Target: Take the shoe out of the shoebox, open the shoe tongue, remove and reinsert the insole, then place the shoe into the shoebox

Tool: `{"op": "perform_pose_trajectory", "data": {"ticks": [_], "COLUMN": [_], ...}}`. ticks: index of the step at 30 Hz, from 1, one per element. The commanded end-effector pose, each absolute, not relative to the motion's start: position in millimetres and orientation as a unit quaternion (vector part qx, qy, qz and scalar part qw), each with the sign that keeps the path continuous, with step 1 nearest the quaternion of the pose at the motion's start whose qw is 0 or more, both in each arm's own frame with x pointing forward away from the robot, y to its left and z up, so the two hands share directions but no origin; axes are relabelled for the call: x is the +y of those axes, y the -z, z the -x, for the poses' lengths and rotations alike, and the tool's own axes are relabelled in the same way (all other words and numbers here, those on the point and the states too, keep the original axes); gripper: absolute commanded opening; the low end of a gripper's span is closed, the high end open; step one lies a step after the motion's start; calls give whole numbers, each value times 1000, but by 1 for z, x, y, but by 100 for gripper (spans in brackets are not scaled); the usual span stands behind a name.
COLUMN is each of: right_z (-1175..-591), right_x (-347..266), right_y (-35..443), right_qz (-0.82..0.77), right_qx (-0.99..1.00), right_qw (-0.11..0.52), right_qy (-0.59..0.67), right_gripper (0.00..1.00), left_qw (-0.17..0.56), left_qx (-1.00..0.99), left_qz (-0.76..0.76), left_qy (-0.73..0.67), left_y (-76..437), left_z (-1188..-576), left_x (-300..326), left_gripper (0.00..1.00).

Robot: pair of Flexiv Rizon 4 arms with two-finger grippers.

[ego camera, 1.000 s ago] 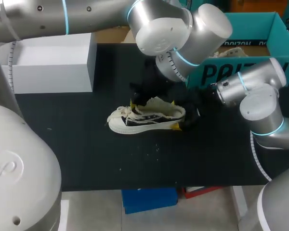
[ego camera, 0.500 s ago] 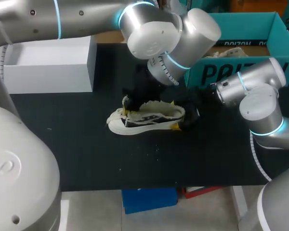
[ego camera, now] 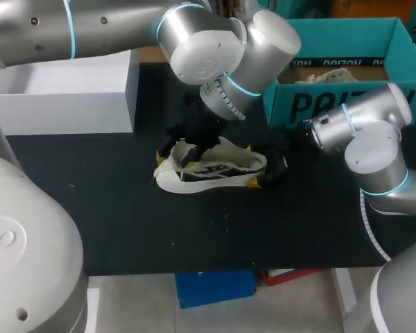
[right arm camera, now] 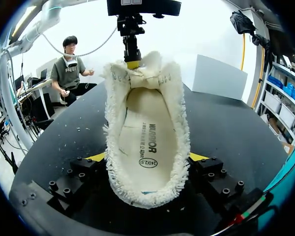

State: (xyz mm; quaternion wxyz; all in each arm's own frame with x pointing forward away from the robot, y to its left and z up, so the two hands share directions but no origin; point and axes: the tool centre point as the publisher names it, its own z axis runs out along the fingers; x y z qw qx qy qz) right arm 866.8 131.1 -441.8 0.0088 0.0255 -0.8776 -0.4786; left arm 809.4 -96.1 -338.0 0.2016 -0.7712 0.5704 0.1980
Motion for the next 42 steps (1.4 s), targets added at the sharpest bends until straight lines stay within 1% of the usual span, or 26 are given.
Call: {"op": "perform_pose_trajectory", "data": {"ticks": [1, 11, 18, 25, 29, 34, 35, 36, 37, 38, 39, 40, 41, 42], "right_z": [-868, -868, -868, -868, -868, -868, -868, -868, -868, -868, -868, -868, -868, -868], "right_x": [131, 131, 131, 131, 131, 131, 131, 131, 131, 131, 131, 131, 131, 131], "right_y": [445, 445, 445, 445, 445, 445, 445, 445, 445, 445, 445, 445, 445, 445], "right_qz": [-25, -25, -25, -25, -25, -25, -25, -25, -25, -25, -25, -25, -25, -25], "right_qx": [-878, -878, -878, -878, -878, -878, -878, -878, -878, -878, -878, -878, -878, -878], "right_qw": [8, 8, 8, 8, 8, 8, 8, 8, 8, 8, 8, 8, 8, 8], "right_qy": [478, 478, 478, 478, 478, 478, 478, 478, 478, 478, 478, 478, 478, 478], "right_gripper": [0, 0, 0, 0, 0, 0, 0, 0, 0, 0, 0, 0, 0, 0], "left_qw": [199, 181, 180, 192, 194, 174, 179, 157, 148, 138, 113, 86, 70, 49], "left_qx": [569, 556, 550, 578, 634, 747, 757, 787, 815, 844, 869, 892, 909, 921], "left_qz": [775, 786, 790, 774, 737, 638, 626, 595, 560, 519, 481, 443, 409, 383], "left_qy": [-191, -200, -203, -172, -132, -65, -56, -42, -28, -13, 10, 28, 41, 56], "left_y": [337, 353, 355, 329, 310, 289, 287, 283, 280, 278, 275, 273, 272, 271], "left_z": [-809, -801, -800, -801, -803, -809, -810, -814, -816, -817, -817, -820, -822, -826], "left_x": [-89, -76, -73, -84, -96, -117, -121, -127, -132, -137, -142, -145, -148, -151], "left_gripper": [100, 100, 100, 100, 100, 100, 100, 100, 85, 49, 40, 3, 0, 0]}}
